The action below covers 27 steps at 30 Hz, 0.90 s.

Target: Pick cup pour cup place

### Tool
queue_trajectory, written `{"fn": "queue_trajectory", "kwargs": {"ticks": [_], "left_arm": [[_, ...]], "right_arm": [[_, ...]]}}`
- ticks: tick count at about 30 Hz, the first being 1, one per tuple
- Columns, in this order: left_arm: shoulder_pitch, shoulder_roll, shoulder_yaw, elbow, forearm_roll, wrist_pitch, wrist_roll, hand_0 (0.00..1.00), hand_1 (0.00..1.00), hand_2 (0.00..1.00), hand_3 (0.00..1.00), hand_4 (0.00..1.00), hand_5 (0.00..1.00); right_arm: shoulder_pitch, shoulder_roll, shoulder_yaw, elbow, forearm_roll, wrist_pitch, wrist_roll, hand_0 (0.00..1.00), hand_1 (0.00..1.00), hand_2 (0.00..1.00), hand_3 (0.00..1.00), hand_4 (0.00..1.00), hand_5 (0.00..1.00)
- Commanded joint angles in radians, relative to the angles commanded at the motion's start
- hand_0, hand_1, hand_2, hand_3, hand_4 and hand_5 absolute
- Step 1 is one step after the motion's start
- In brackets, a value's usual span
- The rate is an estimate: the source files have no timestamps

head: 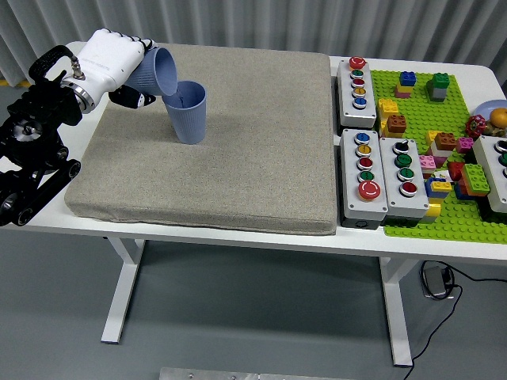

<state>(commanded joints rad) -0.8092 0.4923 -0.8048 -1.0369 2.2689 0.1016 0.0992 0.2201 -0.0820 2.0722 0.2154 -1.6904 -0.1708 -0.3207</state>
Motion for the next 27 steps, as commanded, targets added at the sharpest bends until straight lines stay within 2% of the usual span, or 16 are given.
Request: {"fn": "queue_trajectory", "kwargs": {"ticks": [14, 27], "left_arm": [[-0.038, 0.022, 0.067, 0.003, 0.000, -0.005, 0.009, 0.518, 0.510, 0.549, 0.567, 0.734, 0.141], [-0.052, 0.020, 0.080, 0.010, 0.000, -0.001, 0.018, 0.519, 0.512, 0.550, 0.566, 0.732, 0.136]], "right_arm": [[-0.009, 0.000, -0.002, 0.001, -0.001, -0.001, -0.002, 0.675, 0.604, 0.571, 0.605, 0.002, 0.236], [-0.009, 0.001, -0.004, 0.001, 0.002, -0.002, -0.001, 0.675, 0.604, 0.571, 0.605, 0.002, 0.235]]}}
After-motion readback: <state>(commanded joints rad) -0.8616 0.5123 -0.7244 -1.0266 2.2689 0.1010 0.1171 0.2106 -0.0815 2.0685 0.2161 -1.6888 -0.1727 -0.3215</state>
